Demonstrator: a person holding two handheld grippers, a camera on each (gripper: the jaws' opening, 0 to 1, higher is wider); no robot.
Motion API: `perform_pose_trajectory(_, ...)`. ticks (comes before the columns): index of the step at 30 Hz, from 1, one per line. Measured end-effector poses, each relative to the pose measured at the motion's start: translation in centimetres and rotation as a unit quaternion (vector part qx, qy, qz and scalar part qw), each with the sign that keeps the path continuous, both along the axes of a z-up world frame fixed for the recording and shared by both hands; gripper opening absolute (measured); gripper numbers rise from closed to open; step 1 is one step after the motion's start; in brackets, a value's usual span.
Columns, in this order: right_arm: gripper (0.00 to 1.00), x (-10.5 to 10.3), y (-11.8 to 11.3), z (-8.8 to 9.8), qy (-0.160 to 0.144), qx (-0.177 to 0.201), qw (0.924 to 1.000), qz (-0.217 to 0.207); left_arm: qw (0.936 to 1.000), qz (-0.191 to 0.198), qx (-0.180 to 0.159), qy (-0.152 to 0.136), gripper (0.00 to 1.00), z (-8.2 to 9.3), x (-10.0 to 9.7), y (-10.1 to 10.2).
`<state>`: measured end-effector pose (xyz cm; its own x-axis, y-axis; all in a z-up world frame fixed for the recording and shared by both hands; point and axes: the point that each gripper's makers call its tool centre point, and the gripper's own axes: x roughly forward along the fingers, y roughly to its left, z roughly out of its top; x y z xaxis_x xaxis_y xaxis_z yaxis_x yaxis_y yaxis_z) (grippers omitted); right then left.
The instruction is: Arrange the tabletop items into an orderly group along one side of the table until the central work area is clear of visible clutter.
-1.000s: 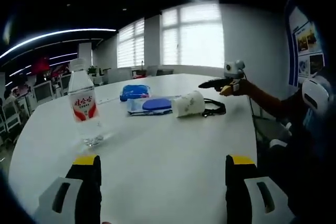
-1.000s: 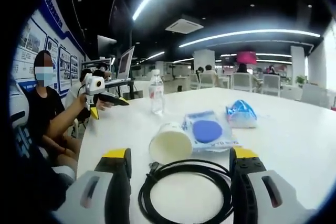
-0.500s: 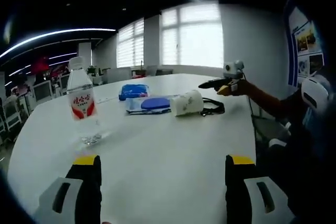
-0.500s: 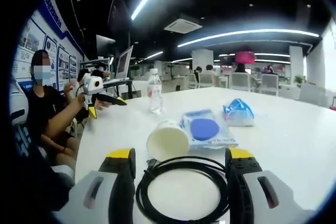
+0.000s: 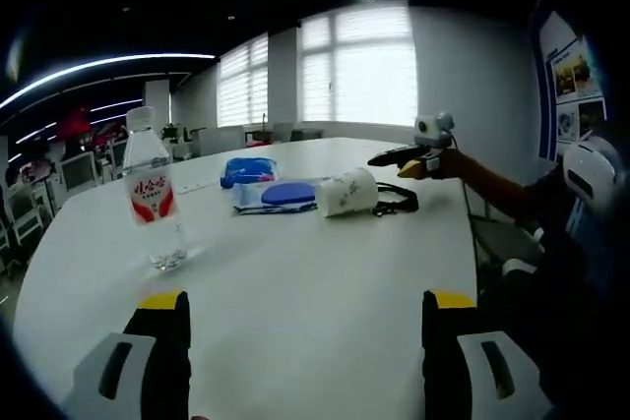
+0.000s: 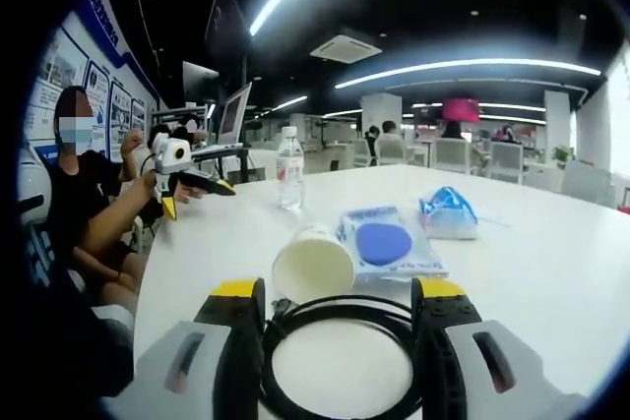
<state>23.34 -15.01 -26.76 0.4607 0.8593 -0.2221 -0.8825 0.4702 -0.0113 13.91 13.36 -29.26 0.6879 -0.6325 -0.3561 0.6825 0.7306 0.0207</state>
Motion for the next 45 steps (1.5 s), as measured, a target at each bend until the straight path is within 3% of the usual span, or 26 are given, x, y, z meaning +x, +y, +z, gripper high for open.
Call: perform_pose_trajectory(45,0.25,1.8,2.8,-1.3,-0.006,-0.015,0.9998,0.011,1.0000,-0.005,-0.002,-0.008,0.97,0.2,-0.9,-0.3)
